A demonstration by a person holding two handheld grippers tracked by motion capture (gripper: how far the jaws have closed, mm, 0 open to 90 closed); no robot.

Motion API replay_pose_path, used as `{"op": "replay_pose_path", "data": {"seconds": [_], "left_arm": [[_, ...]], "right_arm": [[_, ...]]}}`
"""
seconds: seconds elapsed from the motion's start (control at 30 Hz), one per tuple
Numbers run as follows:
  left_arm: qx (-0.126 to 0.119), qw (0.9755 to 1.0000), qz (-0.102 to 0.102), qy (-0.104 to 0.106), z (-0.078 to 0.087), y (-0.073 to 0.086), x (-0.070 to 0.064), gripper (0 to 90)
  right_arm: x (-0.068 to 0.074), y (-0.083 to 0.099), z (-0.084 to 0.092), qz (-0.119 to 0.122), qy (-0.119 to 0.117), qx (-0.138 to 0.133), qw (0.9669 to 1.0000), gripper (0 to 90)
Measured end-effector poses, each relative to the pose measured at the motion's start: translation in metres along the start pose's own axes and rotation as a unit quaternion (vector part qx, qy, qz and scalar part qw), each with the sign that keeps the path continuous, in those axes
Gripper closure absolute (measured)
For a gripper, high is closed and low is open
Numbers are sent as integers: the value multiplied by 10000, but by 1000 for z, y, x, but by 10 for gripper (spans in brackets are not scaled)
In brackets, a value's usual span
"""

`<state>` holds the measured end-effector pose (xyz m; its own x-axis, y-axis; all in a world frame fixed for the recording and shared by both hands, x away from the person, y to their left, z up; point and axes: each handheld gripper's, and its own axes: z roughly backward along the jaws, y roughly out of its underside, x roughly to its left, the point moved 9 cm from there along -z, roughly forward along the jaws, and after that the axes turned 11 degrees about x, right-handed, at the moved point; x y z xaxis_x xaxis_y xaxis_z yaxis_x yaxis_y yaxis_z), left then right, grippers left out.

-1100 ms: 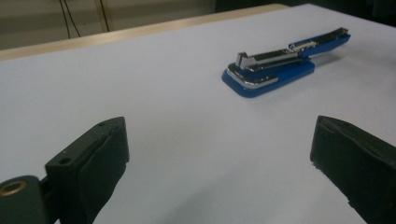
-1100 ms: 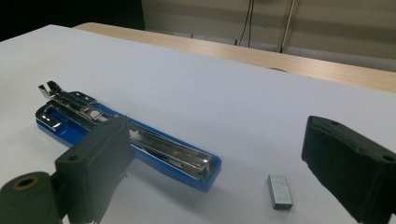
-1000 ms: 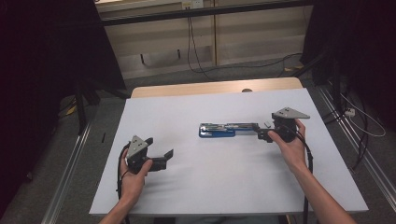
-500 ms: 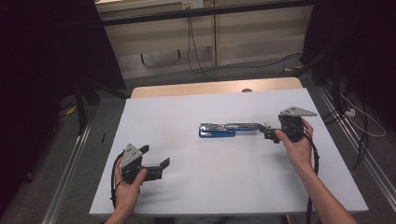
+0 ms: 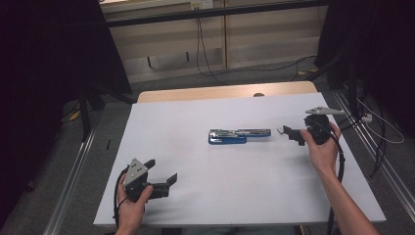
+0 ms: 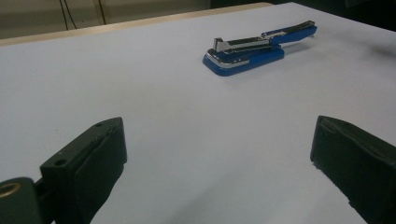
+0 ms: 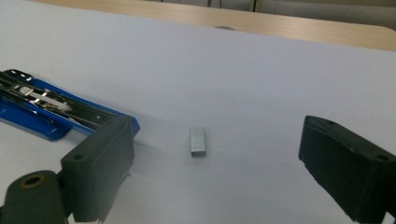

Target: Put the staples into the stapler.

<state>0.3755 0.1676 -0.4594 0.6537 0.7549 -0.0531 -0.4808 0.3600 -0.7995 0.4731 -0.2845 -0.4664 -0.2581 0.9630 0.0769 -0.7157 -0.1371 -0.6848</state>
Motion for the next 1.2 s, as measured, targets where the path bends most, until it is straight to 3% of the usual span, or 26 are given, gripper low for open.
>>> {"op": "replay_pose_path", "data": {"seconds": [0.1,0.3,0.47,0.63,0.8,1.03,1.2], "left_arm": [[24,10000,2,28,-3,-1,0,38],[2,10000,78,-41,-9,-2,9,40],[10,9999,91,-60,-9,-3,11,40],[9,9999,101,-51,-8,-3,11,40],[-1,9999,102,-54,-9,-3,12,40],[52,10000,61,-28,-11,-2,12,40],[14,10000,84,-25,-10,-2,12,40]], "right_arm": [[-1,0,-6,-3,-79,132,9999,102],[7,-5,-16,305,-217,372,9986,85],[5,-14,-22,473,-2,607,9970,56],[5,-15,-30,467,-153,752,9960,73],[5,-13,-39,527,-337,1022,9928,126],[3,-15,-50,553,-416,1224,9901,122],[4,-13,-54,507,-480,1440,9871,178]]}}
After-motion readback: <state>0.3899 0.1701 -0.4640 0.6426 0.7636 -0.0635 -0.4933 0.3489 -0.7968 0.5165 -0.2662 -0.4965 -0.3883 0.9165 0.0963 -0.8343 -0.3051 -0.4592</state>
